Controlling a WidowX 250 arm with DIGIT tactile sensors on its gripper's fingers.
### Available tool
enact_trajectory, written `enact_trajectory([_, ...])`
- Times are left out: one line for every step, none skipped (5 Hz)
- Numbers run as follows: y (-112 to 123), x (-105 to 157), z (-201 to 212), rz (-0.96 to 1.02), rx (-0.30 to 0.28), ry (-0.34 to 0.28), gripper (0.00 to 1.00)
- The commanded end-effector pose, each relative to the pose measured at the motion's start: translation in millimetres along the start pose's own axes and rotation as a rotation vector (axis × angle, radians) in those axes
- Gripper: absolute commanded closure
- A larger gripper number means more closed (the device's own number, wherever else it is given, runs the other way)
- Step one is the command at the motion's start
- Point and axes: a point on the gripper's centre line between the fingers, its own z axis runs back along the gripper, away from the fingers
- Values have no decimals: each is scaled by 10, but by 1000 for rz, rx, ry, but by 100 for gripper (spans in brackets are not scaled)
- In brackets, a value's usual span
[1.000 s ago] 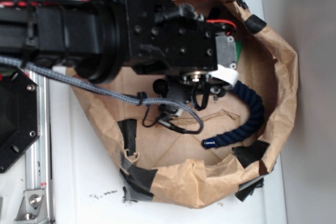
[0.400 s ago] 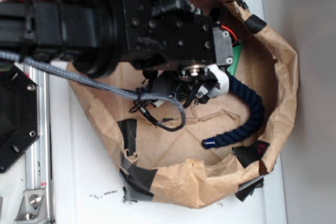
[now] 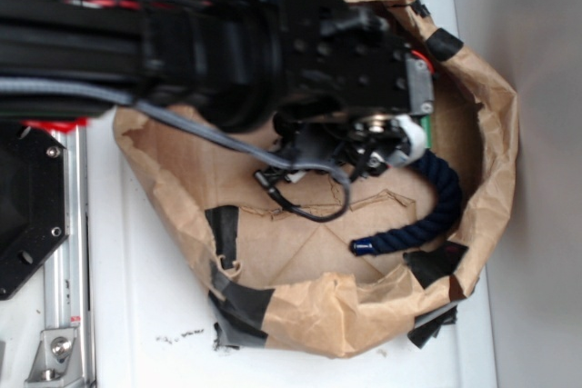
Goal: Grab the black box.
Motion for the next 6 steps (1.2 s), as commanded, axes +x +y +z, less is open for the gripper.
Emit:
enact_trajectory([-273, 50, -98, -39, -42, -20, 0])
enact_trajectory([-457, 74, -13, -58, -88, -46, 0])
enact_trajectory([-638, 127, 29, -68, -115, -60, 0])
enact_trajectory([-680, 167, 65, -73, -113, -65, 0])
enact_trajectory([-667, 198, 85, -51, -105, -73, 0])
enact_trajectory([-643, 228, 61, -128, -87, -54, 0])
